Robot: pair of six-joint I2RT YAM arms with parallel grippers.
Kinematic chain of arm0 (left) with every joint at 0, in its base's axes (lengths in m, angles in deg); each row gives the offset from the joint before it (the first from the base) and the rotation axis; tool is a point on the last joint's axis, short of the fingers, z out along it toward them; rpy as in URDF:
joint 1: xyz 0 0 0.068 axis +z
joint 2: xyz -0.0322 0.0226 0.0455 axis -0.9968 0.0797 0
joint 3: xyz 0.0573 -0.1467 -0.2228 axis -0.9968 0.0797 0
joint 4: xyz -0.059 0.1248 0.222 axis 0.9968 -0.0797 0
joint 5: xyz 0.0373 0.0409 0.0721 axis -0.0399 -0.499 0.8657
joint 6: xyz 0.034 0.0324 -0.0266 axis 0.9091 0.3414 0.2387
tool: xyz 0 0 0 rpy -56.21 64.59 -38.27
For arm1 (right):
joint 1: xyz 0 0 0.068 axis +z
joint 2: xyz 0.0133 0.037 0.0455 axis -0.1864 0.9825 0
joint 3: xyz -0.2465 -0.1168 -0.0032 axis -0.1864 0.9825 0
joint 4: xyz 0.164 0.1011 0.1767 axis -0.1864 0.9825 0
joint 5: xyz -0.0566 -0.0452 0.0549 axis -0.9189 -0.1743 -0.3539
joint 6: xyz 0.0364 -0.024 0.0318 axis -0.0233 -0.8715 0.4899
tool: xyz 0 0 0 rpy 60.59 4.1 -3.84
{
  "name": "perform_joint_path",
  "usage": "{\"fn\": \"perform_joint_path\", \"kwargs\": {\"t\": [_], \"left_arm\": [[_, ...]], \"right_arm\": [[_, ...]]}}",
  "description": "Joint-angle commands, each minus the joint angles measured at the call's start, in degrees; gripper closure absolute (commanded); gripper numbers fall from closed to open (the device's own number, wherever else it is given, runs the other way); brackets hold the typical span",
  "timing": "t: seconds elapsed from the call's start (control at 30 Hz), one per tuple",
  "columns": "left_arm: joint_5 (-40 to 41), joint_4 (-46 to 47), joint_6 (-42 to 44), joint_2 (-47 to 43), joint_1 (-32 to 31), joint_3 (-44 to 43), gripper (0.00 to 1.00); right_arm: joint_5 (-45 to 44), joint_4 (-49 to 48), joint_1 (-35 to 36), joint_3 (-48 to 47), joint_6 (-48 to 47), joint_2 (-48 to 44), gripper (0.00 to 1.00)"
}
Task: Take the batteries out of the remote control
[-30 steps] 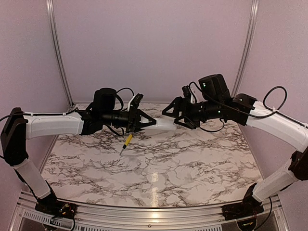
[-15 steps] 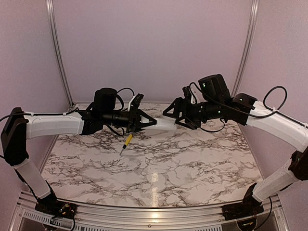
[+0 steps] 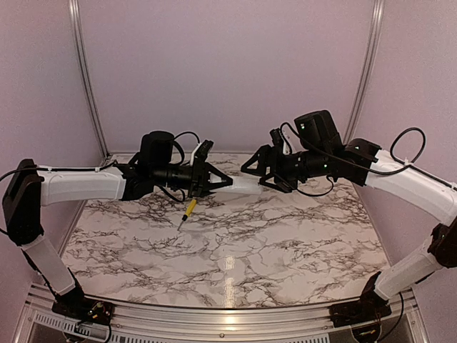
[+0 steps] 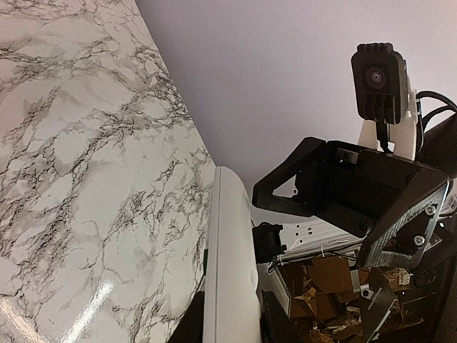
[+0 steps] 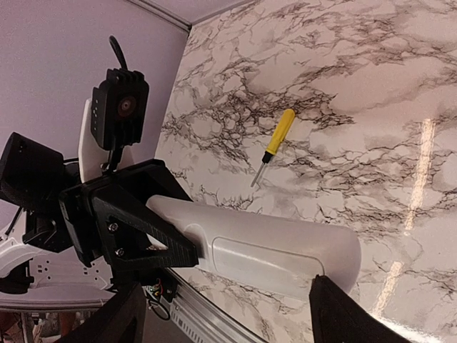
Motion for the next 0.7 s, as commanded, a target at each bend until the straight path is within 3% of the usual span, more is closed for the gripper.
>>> {"fn": "perform_joint_path", "kwargs": {"t": [0.0, 0.5, 0.67], "left_arm": [[-0.4, 2.6, -0.3, 1.1, 0.3, -2.2, 1.00], [-0.4, 3.8, -1.5, 2.3, 0.4, -2.8, 1.00], [-0.2, 0.1, -1.1, 2.5, 0.5, -4.8, 1.00]], "right_arm": [[1.2, -1.3, -0.3, 0.0, -0.6, 1.0, 0.22], [1.9, 0.2, -1.4, -2.0, -2.8, 0.0, 0.19], [1.9, 1.2, -3.5, -2.4, -2.6, -1.7, 0.18]]}}
